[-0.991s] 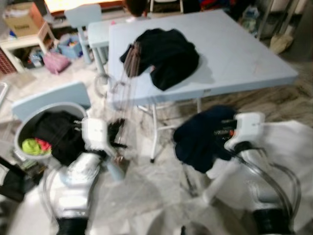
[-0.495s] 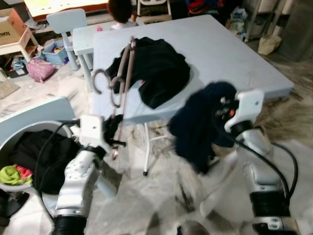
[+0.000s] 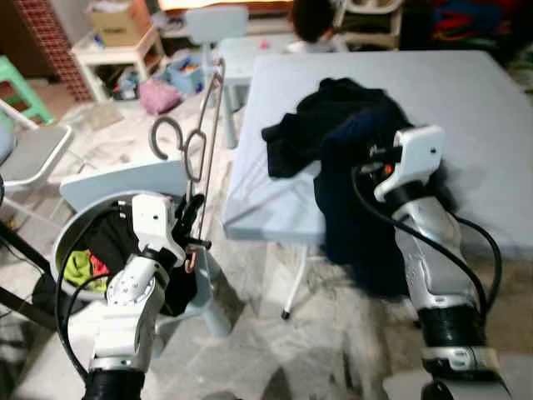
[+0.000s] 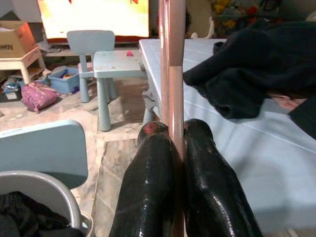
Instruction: Hang hanger
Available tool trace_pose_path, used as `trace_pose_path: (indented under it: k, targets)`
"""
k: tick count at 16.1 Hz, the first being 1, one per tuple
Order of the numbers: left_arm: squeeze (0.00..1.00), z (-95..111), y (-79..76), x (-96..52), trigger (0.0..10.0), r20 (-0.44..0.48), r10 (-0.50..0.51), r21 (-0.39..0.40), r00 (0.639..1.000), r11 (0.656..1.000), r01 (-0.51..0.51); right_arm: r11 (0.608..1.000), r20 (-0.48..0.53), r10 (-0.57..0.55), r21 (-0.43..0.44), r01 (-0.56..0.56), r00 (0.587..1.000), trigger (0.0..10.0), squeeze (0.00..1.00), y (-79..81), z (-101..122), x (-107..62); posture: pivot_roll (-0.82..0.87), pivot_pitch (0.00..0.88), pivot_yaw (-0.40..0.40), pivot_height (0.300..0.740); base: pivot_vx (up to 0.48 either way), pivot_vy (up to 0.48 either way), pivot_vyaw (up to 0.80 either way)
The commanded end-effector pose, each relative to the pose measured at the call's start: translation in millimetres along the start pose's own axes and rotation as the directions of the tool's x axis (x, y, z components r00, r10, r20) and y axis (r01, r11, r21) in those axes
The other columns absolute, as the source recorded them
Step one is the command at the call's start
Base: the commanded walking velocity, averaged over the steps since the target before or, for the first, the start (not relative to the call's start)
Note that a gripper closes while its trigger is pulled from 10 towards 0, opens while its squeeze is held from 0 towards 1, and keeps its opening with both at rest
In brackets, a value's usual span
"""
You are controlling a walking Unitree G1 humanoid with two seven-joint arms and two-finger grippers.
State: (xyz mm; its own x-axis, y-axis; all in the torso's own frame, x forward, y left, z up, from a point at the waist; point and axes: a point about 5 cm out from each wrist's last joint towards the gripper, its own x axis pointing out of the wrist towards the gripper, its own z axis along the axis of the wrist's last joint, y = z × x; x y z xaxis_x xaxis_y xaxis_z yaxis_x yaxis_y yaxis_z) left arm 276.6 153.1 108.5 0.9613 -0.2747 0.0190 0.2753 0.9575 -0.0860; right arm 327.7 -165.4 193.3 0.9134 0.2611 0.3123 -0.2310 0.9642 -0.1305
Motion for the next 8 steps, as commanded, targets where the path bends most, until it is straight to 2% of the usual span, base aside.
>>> trace_pose_path:
  k: [1, 6, 8]
  targets:
    - [0.00, 5.6, -5.1, 3.6, 10.0, 0.021, -0.022, 0.005, 1.000, 1.000, 0.022, 0.998, 0.034, -0.057, 0.003, 0.057, 0.998, 10.0, 0.00, -10.9, 6.2, 2.0, -0.06, 0.011, 0.060, 0.740, 0.472, 0.000, 0.00]
    - [0.00, 5.0, -7.3, 3.1, 10.0, 0.016, -0.033, -0.002, 0.999, 0.999, 0.033, 0.987, 0.021, -0.160, -0.013, 0.160, 0.987, 10.0, 0.00, -18.2, 5.6, 6.9, -0.05, 0.025, 0.053, 0.740, 0.471, 0.000, 0.00]
    - [0.00, 7.3, -8.1, 3.9, 10.0, 0.021, -0.042, 0.003, 0.999, 0.999, 0.042, 0.984, 0.030, -0.177, -0.028, 0.178, 0.984, 10.0, 0.00, -19.1, 8.2, 11.8, -0.05, 0.027, 0.052, 0.740, 0.442, 0.000, -0.24]
